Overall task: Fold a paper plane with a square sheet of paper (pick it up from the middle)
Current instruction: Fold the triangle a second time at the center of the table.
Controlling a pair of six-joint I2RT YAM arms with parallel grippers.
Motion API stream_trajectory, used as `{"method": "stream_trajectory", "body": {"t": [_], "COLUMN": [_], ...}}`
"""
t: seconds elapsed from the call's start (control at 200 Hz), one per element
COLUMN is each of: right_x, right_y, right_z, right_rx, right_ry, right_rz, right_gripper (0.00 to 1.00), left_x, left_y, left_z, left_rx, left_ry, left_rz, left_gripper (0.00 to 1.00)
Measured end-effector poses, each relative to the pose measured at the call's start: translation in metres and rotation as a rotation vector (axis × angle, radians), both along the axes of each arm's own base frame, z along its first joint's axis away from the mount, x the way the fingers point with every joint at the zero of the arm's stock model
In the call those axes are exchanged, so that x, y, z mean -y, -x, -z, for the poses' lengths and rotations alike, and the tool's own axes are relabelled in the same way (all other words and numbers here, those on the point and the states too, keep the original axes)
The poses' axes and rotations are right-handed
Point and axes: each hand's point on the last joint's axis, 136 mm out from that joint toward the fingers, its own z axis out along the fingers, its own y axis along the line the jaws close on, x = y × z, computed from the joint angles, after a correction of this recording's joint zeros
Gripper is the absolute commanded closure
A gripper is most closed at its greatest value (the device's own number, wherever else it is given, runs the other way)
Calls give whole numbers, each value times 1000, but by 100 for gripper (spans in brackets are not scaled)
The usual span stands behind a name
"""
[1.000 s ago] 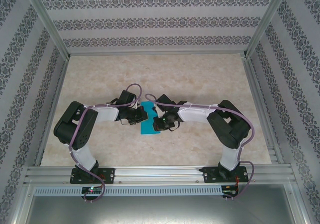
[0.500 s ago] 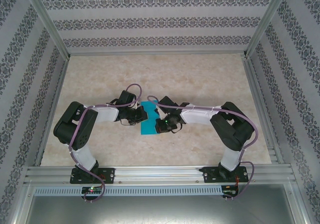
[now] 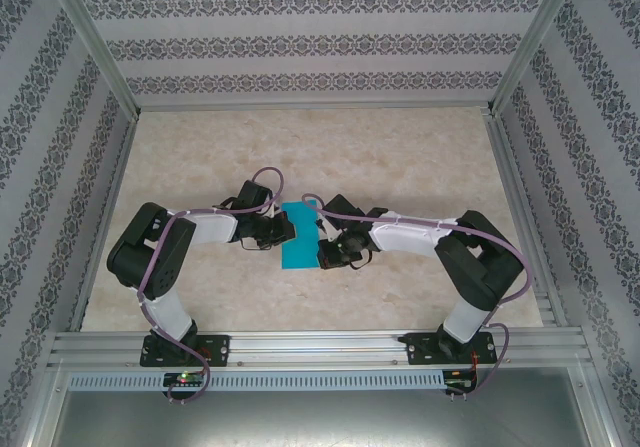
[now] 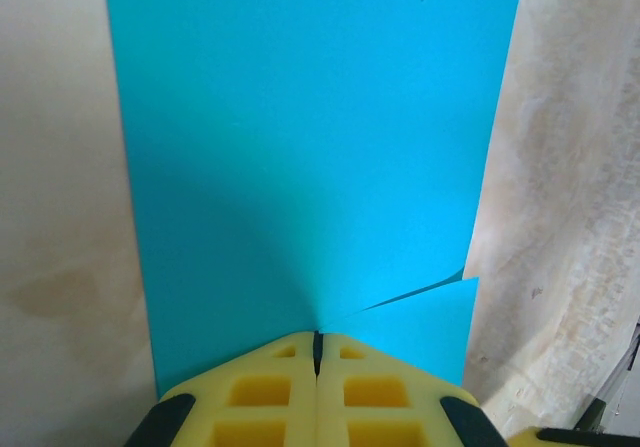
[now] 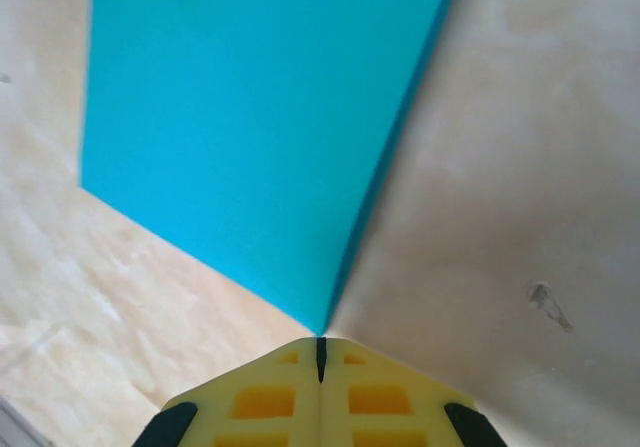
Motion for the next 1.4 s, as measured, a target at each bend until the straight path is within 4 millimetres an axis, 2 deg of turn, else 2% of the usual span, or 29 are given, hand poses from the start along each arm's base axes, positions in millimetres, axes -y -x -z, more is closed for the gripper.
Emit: {"method": "stream_trajectory", "body": {"t": [0.12,0.305,0.515,0.794,1.044,1.154,1.339,1.399], "right_x": [-10,-29,-38,-34,-1,7,1,-4], "right_y": [-9,-27,-35,-29,6,14,8,3], "right_z": [-6,3,8,14,14,13,2,-2], "right_rx": [24,26,33,39,30,14,34,51], "right_ry": [-28,-42,-50,-60,-57,-43,-70,-89], "right_rz": [-2,-5,-7,-12,-22,-22,-11,-5], "right_gripper": [100,100,100,100,100,100,100,100], "left_x": [0,0,0,0,-1,0,-1,-3], "left_y": [0,0,0,0,0,0,-1,1], "left_z": [0,0,0,0,0,-1,-2,-2], "left_rx": [2,1,2,3,8,8,15,14], "left_ry": [2,4,4,3,-2,-3,-12,-21], "left_rz": [1,2,2,1,-2,1,9,10], "left_gripper": [100,100,100,100,100,100,100,97]}}
